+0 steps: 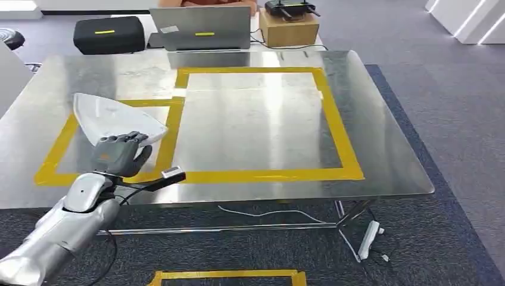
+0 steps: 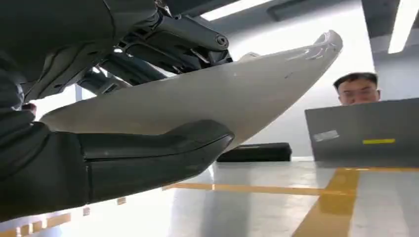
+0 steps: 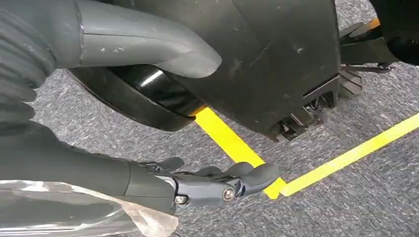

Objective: Take the parts from the cabinet and place them on the table.

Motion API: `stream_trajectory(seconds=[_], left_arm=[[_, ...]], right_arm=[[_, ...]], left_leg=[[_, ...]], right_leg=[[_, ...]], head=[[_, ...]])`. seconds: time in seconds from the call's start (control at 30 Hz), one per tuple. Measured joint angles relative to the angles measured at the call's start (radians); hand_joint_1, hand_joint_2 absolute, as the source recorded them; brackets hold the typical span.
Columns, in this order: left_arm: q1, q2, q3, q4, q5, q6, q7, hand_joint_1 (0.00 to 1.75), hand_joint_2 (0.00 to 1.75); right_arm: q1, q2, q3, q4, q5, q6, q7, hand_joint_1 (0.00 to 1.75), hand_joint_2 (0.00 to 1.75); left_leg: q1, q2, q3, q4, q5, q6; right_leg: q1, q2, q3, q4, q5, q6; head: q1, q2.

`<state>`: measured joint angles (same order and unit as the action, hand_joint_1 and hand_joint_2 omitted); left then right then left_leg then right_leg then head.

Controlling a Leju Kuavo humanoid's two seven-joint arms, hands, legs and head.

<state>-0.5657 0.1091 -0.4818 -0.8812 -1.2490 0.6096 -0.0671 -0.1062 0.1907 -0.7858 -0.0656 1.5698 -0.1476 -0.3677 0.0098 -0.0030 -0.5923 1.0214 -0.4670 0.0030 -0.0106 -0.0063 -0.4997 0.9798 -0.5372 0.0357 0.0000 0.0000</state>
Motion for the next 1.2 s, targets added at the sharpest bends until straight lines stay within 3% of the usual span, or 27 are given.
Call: stream_trajectory(seconds=[0.23,0.27,0.73,0.77,1.2], left_arm=[[-0.035,0.011,-0.020,0.066,-0.063,-0.024,0.104,1.75,1.75],[-0.037,0.011,-0.021,0.073,-0.074,-0.029,0.119,0.00,1.75],[-0.057,0.019,-0.024,0.130,-0.093,-0.023,0.139,0.00,1.75],[-0.059,0.019,-0.024,0.132,-0.092,-0.023,0.139,0.00,0.00],[-0.063,0.014,-0.023,0.136,-0.091,-0.015,0.136,0.00,0.00]], right_arm=[[0.001,0.003,0.000,-0.003,0.000,-0.011,0.003,0.00,1.75],[0.001,0.003,0.000,-0.003,0.000,-0.012,0.004,0.00,0.00],[0.009,0.003,0.000,-0.003,0.001,-0.018,0.006,0.00,0.00],[0.008,0.003,0.000,-0.003,0.001,-0.018,0.006,0.00,0.00],[0.006,0.003,0.000,-0.003,0.001,-0.018,0.010,0.00,0.00]], left_leg=[[0.000,0.000,0.000,0.000,0.000,0.000],[0.000,0.000,0.000,0.000,0.000,0.000],[0.000,0.000,0.000,0.000,0.000,0.000],[0.000,0.000,0.000,0.000,0.000,0.000],[0.000,0.000,0.000,0.000,0.000,0.000]], right_leg=[[0.000,0.000,0.000,0.000,0.000,0.000],[0.000,0.000,0.000,0.000,0.000,0.000],[0.000,0.000,0.000,0.000,0.000,0.000],[0.000,0.000,0.000,0.000,0.000,0.000],[0.000,0.000,0.000,0.000,0.000,0.000]], head=[[0.000,0.000],[0.000,0.000],[0.000,0.000],[0.000,0.000],[0.000,0.000]])
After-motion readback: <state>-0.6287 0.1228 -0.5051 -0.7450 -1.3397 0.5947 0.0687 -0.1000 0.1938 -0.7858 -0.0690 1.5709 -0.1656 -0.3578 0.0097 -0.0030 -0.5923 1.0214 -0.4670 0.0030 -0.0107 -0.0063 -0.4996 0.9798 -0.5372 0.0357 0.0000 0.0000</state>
